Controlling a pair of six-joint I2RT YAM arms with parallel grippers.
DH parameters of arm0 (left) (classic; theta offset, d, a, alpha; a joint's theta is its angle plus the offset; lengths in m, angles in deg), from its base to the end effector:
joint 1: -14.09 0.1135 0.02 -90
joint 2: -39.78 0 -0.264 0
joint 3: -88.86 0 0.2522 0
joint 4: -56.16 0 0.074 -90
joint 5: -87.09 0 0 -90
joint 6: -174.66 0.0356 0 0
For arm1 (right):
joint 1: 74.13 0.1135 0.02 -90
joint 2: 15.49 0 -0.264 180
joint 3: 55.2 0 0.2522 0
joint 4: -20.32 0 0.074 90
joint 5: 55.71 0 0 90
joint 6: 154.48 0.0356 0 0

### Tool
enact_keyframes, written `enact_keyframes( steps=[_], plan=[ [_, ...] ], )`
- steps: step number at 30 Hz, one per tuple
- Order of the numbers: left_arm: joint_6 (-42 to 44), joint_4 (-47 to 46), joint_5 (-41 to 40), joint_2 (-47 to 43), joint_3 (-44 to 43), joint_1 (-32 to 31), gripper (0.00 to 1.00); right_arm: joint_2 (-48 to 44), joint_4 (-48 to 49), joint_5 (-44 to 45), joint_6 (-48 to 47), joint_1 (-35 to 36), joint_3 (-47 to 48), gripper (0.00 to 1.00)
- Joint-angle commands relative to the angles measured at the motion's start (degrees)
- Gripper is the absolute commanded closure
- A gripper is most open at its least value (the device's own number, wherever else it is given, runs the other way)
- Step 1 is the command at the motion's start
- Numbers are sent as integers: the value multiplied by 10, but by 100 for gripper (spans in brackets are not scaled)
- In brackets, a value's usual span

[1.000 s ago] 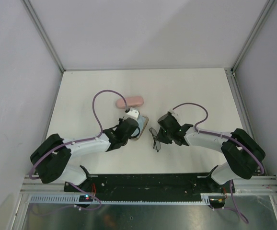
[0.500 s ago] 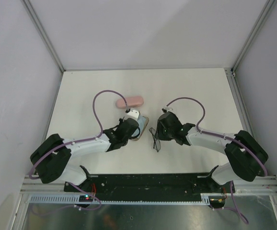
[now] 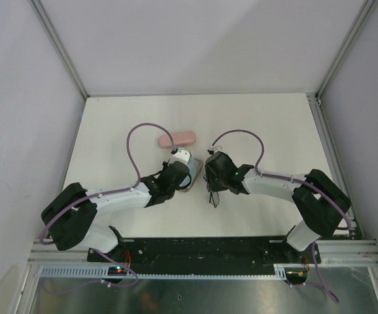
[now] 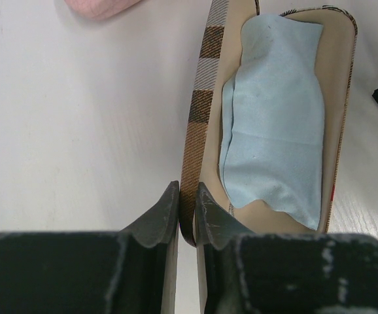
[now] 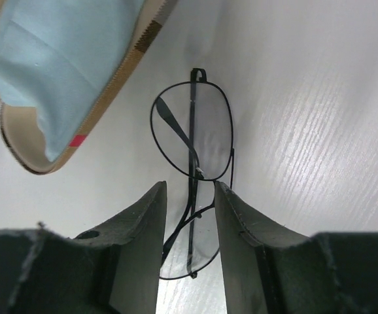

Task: Organize the sunglasses
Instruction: Pick up the sunglasses from the center of the board.

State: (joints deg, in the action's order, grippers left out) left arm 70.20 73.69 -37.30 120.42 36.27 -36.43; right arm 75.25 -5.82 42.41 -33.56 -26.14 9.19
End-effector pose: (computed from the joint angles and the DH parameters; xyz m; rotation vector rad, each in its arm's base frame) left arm 0.1885 -0.1972 0.1816 0.4138 2.1634 0.0911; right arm 0.2152 0.2314 0.1789 -0.3139 2.5006 0.4056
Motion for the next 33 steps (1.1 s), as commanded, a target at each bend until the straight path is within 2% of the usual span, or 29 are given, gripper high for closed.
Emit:
enact_keyframes(
  steps=[1, 6, 10, 14, 24, 33],
  plan=[
    [5, -23, -29, -8, -14, -6, 84, 19, -31, 39, -19, 10, 26, 60],
    [5, -23, -28, -9, -14, -5, 84, 42, -56, 74, -16, 18, 38, 66],
    [5, -23, -28, -10, -13, -5, 84, 55, -59, 79, -11, 21, 43, 81],
    [5, -23, -27, -10, -14, -7, 84, 38, -60, 78, -7, 25, 47, 87],
    [5, -23, -26, -10, -16, -11, 84, -38, -49, 28, 16, 7, 57, 90],
    [5, -23, -28, -10, -18, -16, 84, -26, 28, -88, 99, -45, 58, 88]
  ],
)
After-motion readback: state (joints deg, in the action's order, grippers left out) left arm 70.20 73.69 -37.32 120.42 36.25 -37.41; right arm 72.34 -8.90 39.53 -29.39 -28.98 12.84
